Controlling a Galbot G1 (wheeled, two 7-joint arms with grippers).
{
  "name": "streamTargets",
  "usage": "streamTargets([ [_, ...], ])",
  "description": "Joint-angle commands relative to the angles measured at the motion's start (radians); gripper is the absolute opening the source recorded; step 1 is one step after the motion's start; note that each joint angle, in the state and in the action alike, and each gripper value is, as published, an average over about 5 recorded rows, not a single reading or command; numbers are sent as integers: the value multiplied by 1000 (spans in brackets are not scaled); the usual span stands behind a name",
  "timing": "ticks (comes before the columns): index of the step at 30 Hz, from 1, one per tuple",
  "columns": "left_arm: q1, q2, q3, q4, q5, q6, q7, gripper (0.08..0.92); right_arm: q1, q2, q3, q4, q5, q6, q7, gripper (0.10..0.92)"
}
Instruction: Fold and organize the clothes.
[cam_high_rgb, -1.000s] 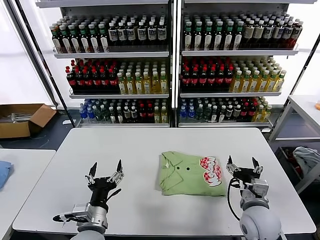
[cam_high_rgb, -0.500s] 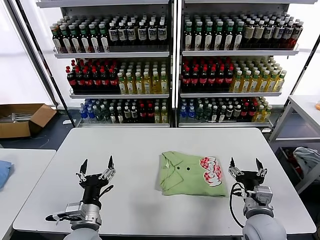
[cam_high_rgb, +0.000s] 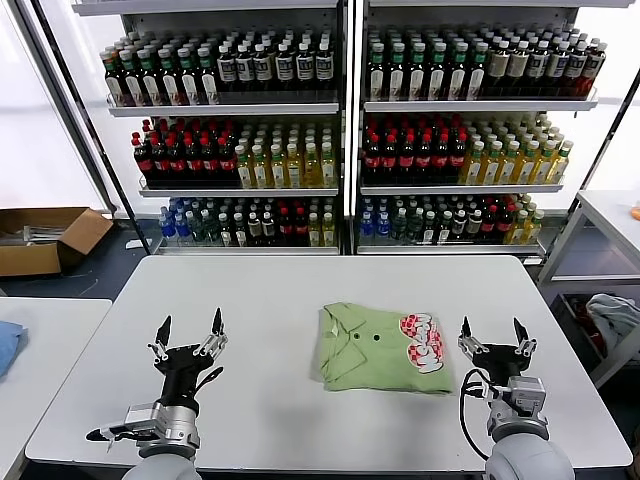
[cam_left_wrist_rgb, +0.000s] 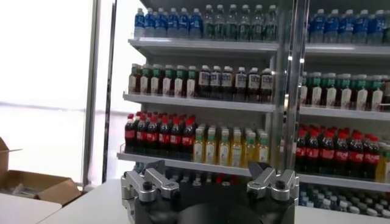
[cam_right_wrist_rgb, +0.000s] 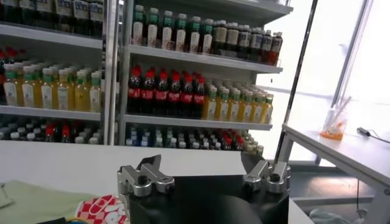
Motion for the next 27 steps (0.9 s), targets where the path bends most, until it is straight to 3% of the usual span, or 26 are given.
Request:
streamTargets([
  [1,7,-2,-9,-14,13,13,9,823,-7,1,2,7,-11,3,-3,823],
  [27,-13,0,-4,-2,-37,40,12,823,-14,-11,29,5,-11,1,-16,823],
])
